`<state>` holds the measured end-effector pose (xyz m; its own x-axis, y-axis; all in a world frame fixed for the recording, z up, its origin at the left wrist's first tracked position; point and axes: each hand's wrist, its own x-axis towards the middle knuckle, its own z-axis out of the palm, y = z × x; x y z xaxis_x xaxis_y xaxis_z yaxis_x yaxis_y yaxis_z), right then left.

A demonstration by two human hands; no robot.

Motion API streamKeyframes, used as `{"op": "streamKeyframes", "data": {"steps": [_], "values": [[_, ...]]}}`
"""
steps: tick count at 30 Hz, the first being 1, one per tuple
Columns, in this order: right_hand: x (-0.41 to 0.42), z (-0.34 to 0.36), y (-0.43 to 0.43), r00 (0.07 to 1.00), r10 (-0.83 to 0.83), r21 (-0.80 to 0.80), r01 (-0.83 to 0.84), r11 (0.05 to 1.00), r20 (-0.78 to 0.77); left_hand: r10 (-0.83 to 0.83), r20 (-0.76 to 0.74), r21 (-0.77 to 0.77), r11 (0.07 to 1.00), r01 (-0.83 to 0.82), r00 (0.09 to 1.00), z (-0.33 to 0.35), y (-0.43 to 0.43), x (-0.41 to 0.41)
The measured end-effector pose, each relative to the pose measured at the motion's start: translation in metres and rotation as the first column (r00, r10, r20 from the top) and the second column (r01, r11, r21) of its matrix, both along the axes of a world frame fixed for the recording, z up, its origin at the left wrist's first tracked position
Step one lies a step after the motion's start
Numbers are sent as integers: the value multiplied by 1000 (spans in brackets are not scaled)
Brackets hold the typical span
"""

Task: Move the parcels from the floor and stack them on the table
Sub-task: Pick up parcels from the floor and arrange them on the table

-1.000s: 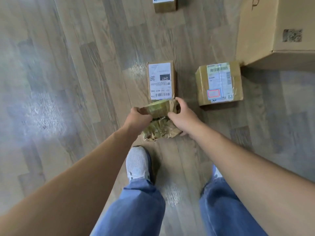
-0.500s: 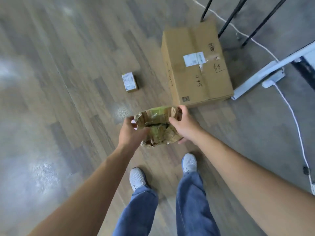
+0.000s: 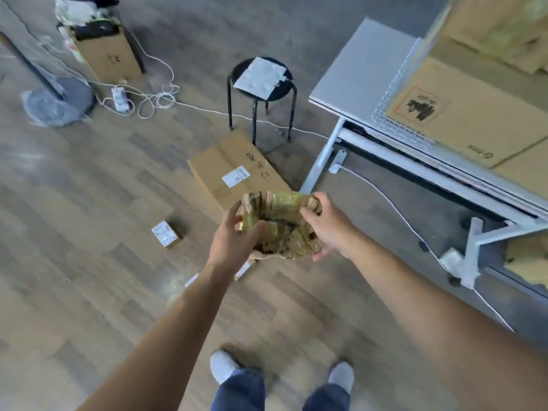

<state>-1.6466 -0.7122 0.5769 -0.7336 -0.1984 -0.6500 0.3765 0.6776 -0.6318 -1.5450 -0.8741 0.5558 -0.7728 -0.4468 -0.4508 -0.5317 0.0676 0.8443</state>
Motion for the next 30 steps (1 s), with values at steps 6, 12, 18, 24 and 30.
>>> {"op": "streamKeyframes", "data": {"steps": [6, 12, 18, 24, 30], "values": [[-22, 66, 129, 991, -70, 27, 74, 997, -118, -73, -67, -99, 993, 66, 995, 62, 124, -48], [-25, 126, 282, 963, -235, -149, 214, 965, -133, -255, -106, -172, 957, 234, 961, 130, 260, -81], [-29, 171, 410, 863, -497, -378, 492, 784, 94, -383, -202, -170, 920, 353, 902, 182, 364, -112], [-54, 190, 475, 774, -615, -398, 616, 680, 148, -481, -298, -228, 875, 427, 825, 208, 421, -148], [-85, 199, 511, 716, -665, -412, 683, 603, 213, -559, -406, -229, 828, 511, 723, 216, 456, -187]]}}
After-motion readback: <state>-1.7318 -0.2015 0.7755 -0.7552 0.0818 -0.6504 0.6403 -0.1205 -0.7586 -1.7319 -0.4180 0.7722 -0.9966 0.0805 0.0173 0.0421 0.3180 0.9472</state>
